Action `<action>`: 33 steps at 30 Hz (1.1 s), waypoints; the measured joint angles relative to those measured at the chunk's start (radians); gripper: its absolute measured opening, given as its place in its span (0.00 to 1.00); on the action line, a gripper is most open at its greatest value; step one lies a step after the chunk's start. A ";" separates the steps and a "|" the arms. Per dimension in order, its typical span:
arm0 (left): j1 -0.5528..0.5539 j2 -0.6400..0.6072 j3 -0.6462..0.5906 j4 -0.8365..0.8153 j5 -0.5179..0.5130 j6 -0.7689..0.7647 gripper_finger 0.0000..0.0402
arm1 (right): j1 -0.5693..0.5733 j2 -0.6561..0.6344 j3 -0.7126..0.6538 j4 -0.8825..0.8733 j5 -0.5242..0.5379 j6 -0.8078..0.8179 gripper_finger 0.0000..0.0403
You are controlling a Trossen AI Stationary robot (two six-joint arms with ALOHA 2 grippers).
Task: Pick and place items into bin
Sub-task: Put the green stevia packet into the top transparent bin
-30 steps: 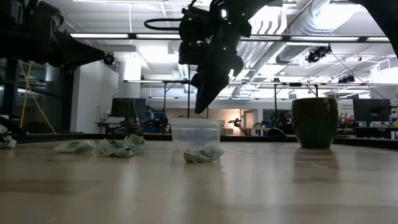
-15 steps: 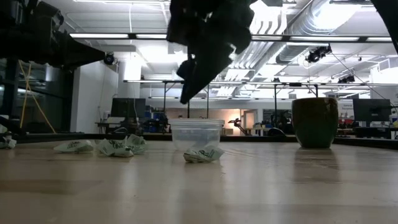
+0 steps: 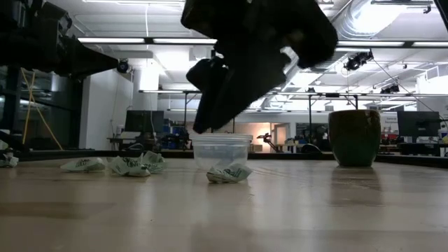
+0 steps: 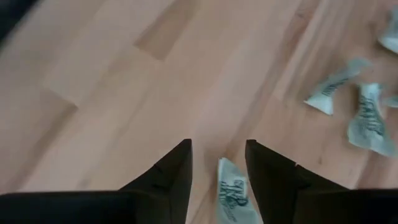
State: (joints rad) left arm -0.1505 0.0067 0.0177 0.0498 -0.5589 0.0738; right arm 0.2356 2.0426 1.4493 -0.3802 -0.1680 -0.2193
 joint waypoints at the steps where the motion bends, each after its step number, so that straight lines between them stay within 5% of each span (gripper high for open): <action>1: 0.000 0.000 0.000 0.000 0.000 0.000 0.24 | 0.007 0.000 -0.013 0.014 0.033 0.010 0.36; 18: 0.000 0.000 0.000 0.001 0.000 0.000 0.24 | -0.015 -0.002 -0.199 0.194 0.113 0.006 0.44; 33: 0.000 0.000 0.000 0.001 0.000 0.000 0.24 | -0.021 -0.003 -0.192 0.173 0.091 0.009 0.13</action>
State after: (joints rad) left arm -0.1508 0.0067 0.0177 0.0509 -0.5587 0.0734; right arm 0.2146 2.0399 1.2577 -0.2072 -0.0769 -0.2100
